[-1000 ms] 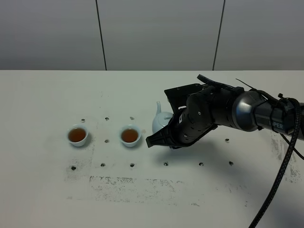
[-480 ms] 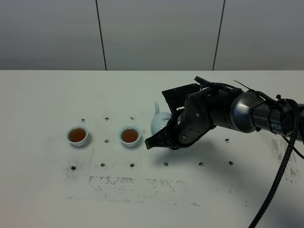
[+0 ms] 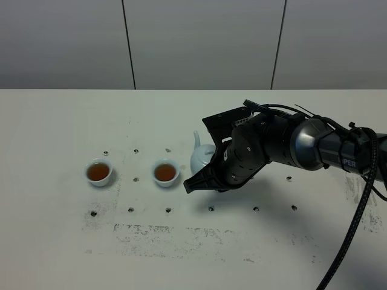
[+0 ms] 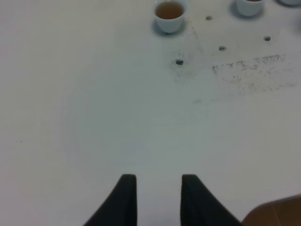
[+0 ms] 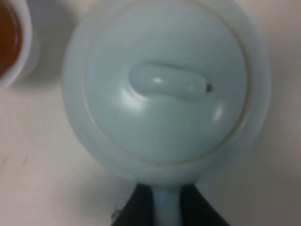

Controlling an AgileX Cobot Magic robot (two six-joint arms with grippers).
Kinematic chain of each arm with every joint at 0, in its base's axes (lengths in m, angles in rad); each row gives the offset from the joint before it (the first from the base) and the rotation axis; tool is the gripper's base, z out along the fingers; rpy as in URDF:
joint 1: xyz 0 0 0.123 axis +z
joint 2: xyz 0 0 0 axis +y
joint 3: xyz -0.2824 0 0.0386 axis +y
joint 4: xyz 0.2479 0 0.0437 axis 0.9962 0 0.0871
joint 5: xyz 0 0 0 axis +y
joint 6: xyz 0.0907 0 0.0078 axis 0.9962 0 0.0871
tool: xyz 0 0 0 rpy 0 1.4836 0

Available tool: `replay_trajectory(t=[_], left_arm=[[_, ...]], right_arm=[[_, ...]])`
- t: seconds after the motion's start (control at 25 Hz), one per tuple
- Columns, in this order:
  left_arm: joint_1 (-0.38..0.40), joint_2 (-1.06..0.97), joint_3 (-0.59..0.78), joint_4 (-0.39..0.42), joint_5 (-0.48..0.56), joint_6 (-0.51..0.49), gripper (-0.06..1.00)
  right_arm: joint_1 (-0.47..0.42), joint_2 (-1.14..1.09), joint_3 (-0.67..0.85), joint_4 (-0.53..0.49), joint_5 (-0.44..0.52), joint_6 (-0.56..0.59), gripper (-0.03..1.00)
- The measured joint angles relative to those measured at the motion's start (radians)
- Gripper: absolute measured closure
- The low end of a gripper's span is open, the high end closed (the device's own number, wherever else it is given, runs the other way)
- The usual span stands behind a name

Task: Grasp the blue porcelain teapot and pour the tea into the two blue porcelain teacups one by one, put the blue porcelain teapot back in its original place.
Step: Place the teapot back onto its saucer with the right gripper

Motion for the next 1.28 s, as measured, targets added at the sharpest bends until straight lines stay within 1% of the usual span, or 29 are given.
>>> replay_trajectory(t=[0.2, 0.48, 0.68, 0.84, 0.96, 1.16, 1.28], left_arm=[[0.000, 0.000, 0.000, 0.000, 0.000, 0.000, 0.65], [0.000, 0.000, 0.000, 0.000, 0.000, 0.000, 0.65], [0.000, 0.000, 0.000, 0.000, 0.000, 0.000, 0.65], [0.000, 0.000, 0.000, 0.000, 0.000, 0.000, 0.65], [0.000, 0.000, 0.000, 0.000, 0.000, 0.000, 0.65], [0.000, 0.000, 0.000, 0.000, 0.000, 0.000, 0.65], [0.000, 0.000, 0.000, 0.000, 0.000, 0.000, 0.65]], right_arm=[[0.000, 0.000, 0.000, -0.008, 0.003, 0.001, 0.91], [0.000, 0.000, 0.000, -0.063, 0.024, 0.006, 0.91], [0.010, -0.034, 0.000, -0.128, 0.113, 0.008, 0.91], [0.028, -0.086, 0.000, -0.158, 0.127, 0.009, 0.90], [0.032, -0.125, 0.043, -0.164, 0.077, 0.008, 0.90], [0.032, -0.185, 0.193, -0.163, -0.096, 0.008, 0.90], [0.032, -0.196, 0.219, -0.163, -0.142, 0.008, 0.90]])
